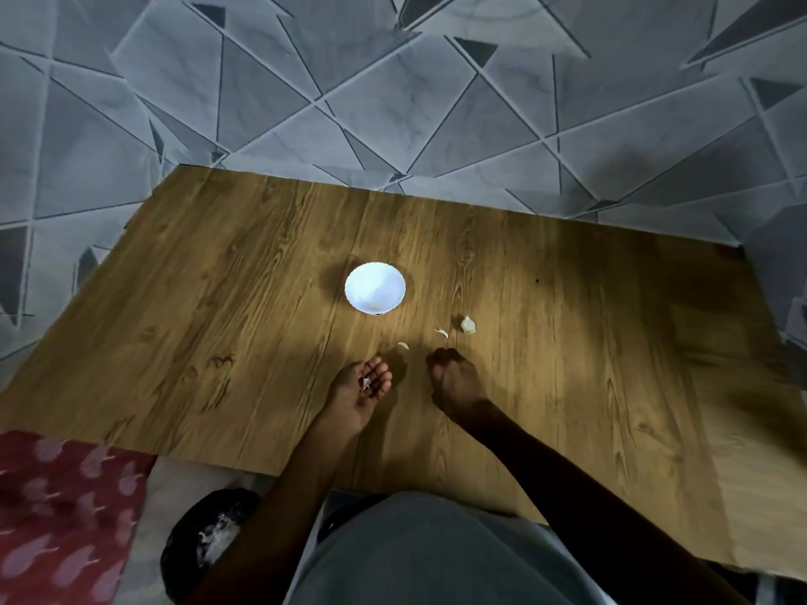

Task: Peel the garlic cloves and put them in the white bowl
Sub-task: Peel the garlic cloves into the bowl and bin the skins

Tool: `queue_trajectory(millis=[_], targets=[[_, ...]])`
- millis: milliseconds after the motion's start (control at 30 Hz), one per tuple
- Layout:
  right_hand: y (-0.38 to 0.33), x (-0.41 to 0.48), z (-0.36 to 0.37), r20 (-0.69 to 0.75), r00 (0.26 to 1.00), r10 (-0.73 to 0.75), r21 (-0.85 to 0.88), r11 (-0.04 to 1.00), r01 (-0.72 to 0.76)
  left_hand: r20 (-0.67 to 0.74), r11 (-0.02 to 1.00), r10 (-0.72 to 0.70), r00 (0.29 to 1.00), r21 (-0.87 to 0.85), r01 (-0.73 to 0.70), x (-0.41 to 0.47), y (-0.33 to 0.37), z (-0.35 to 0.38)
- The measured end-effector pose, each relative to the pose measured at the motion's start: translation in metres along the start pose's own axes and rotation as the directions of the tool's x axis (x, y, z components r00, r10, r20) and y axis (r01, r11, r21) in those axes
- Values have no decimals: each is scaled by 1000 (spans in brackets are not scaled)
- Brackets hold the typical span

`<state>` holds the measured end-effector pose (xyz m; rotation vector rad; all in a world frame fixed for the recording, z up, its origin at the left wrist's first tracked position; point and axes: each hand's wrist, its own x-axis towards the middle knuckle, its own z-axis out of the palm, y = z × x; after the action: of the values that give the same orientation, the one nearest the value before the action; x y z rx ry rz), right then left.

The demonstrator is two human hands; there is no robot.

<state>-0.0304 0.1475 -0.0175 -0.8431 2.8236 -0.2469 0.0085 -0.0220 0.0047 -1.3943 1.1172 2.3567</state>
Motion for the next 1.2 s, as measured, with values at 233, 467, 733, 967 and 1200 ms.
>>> queue_trajectory(millis=[233,467,733,967,1200], targets=[[-11,-6,-12,26,986,167,312,935,-167,-16,1000,-16,1000,-19,16,-8,-7,1],[-72,-34,-31,-55,997,-59,289,955,72,68,994,-97,993,-53,100,-39,-30,-3],[-102,-50,-25,-77,989,-125,477,867,147,35,962,-143,989,-231,147,-64,-33,-38],[-170,-49,-14,135,979,-154,756,655,-1,-67,899,-26,997,-438,-6,-65,-39,-135],[-280,-48,40,243,905,-350,751,658,52,-227,788,-36,973,-606,-112,-81,-38,-270]])
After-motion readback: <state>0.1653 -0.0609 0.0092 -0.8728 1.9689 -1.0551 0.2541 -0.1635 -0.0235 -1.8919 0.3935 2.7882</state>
